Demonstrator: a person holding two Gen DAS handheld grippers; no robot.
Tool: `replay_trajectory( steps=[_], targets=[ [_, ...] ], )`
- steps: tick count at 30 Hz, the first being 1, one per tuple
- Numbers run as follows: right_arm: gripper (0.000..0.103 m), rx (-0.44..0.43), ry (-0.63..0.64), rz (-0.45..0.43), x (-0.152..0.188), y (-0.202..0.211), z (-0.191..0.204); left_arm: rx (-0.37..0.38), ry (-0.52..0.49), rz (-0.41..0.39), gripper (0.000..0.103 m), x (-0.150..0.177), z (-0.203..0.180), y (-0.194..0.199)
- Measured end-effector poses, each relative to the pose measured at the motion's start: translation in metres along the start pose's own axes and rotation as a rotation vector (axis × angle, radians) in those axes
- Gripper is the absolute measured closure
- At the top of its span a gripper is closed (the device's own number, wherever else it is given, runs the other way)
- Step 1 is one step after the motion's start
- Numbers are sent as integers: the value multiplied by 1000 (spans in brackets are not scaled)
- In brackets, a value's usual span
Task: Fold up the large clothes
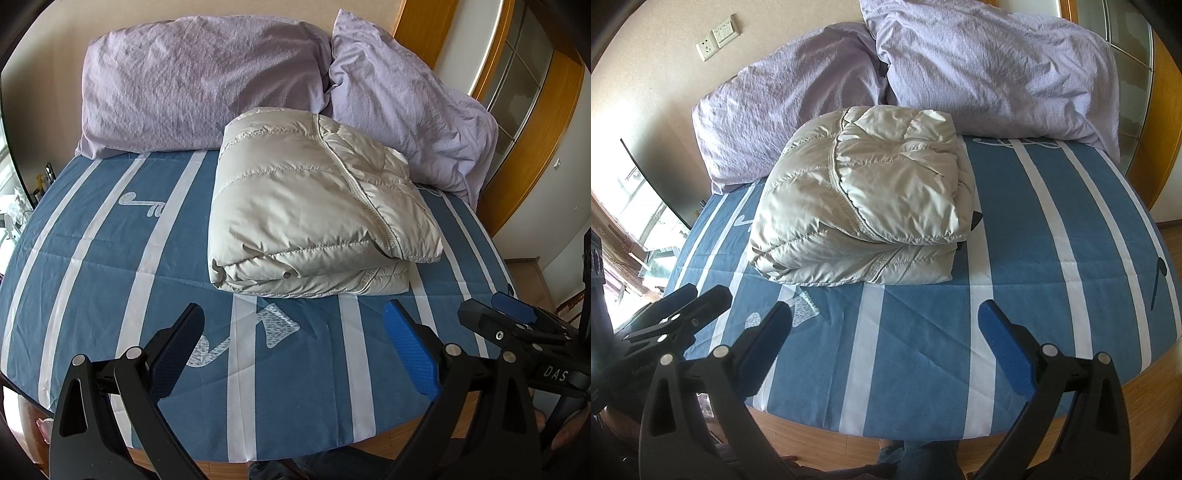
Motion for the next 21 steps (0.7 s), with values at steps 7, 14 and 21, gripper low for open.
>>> replay_trajectory(
  steps=[7,14,21],
  targets=[
    [2,0,-1,1,0,0,0,-1,3,0,5,0,-1,-1],
    [2,-1,-1,1,1,-1,-1,0,1,0,5,0,-2,-1],
    [2,-3,1,2,1,-1,-2,7,-9,4,5,1,-1,-4]
  ],
)
Point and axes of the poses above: each gripper's, at about its wrist camera, not at the fingertips, and y roughly against the way its jaws point, z to its left, x to its underside, the point moved 3 cm from there along -y, roughly the way its jaws point, and after that the axes turned 5 degrees about y, right-handed, at the moved point
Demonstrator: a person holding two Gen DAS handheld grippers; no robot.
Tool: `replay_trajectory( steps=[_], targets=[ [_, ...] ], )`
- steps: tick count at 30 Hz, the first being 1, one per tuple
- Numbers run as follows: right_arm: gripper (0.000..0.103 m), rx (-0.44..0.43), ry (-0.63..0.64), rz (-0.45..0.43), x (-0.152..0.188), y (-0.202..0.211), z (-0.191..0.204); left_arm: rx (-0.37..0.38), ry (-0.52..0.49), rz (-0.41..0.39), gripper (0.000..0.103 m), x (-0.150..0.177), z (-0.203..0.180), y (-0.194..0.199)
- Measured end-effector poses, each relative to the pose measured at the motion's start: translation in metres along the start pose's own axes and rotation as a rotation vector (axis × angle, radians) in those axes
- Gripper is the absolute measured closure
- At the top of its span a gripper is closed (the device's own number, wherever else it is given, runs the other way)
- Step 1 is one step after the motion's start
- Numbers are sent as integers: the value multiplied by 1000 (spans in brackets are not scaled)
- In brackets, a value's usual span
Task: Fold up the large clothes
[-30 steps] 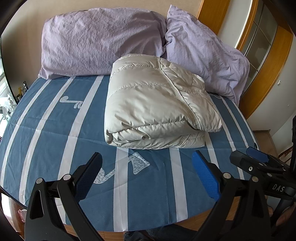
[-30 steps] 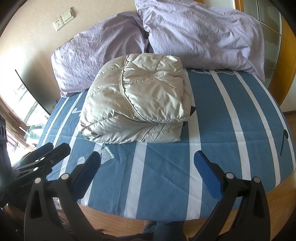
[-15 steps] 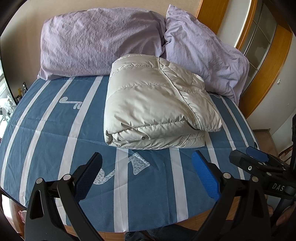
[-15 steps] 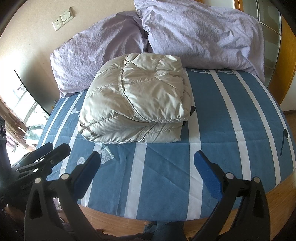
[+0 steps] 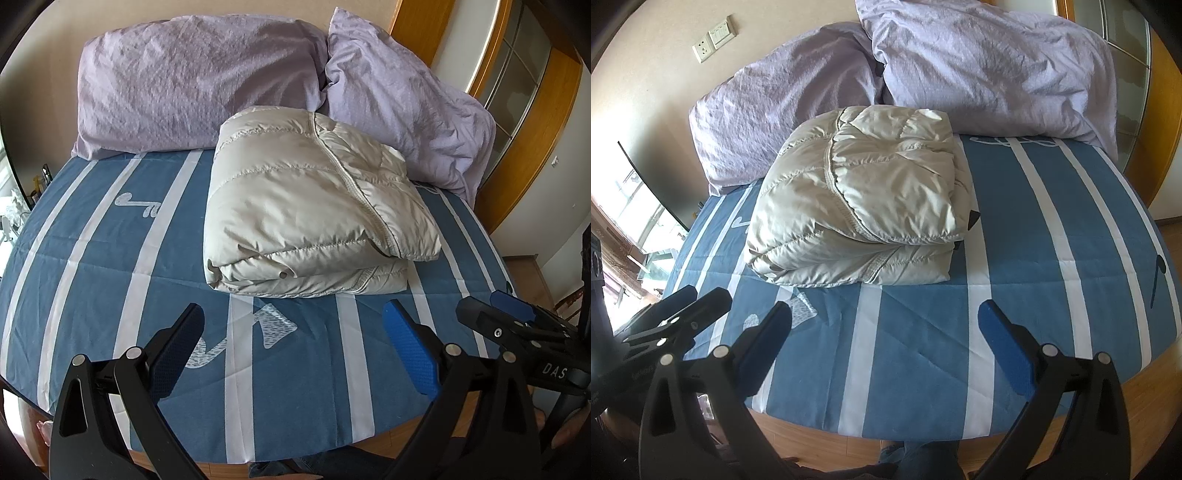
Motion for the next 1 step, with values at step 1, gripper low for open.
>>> replay_trajectory(
  steps=[1],
  targets=[
    [2,0,0,0,0,0,0,-1,1,0,5,0,0,0]
  ],
)
Point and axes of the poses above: each gripper's, at about its wrist camera, not at the fingertips, and y roughly against the way its jaws point, z to its left, x to its underside, the point moved 3 cm from there along -y, roughly the way its jaws point, and after that the axes turned 5 degrees about y, right-handed, at the moved point
